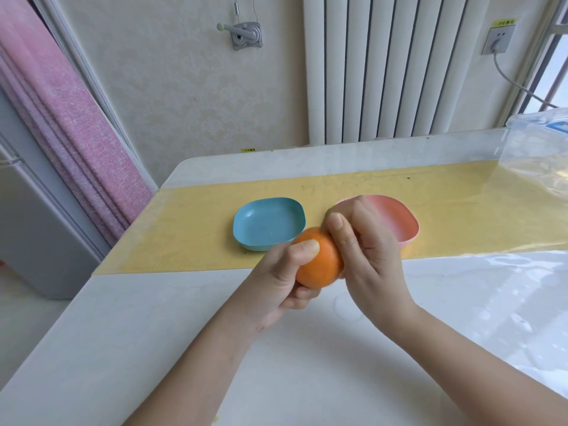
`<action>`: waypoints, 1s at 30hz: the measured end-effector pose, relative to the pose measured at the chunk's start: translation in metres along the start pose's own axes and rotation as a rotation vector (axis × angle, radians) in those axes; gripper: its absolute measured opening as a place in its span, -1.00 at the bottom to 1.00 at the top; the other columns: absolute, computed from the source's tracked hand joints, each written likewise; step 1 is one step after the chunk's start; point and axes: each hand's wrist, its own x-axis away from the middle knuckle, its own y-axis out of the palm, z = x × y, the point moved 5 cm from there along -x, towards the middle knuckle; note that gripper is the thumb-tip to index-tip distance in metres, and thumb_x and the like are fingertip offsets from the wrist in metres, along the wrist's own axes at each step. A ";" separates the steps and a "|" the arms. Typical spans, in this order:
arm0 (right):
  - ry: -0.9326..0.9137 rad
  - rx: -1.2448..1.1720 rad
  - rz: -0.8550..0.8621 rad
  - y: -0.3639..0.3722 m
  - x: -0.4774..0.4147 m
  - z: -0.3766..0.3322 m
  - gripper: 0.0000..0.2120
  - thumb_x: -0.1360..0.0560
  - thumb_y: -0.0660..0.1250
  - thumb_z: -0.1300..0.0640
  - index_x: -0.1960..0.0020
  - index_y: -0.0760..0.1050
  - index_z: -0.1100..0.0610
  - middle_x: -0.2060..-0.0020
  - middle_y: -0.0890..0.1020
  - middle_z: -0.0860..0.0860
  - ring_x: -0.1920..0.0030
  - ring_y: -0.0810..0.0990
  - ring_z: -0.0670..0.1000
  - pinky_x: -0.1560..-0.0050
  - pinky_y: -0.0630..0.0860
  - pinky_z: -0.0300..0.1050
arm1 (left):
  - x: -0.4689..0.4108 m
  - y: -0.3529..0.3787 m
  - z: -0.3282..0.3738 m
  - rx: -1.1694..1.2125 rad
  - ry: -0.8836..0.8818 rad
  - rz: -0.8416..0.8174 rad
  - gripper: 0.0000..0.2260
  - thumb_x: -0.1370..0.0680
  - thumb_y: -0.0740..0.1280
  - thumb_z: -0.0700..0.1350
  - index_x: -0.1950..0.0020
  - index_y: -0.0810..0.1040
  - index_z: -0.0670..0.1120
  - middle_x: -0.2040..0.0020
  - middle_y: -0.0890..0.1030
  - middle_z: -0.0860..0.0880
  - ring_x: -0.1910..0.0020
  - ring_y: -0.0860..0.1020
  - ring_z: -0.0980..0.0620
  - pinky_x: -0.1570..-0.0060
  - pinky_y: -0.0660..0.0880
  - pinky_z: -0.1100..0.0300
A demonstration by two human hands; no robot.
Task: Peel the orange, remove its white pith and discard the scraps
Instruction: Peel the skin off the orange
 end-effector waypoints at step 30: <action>-0.131 0.014 -0.268 0.013 0.000 -0.007 -0.63 -0.60 0.09 -0.09 0.21 0.34 0.17 0.15 0.37 0.01 0.52 0.51 -0.06 0.63 0.41 -0.24 | 0.003 0.001 -0.002 0.147 -0.208 -0.199 -0.68 -0.26 0.28 0.24 0.37 0.59 0.00 0.43 0.55 -0.11 0.67 0.15 0.22 0.67 -0.01 0.48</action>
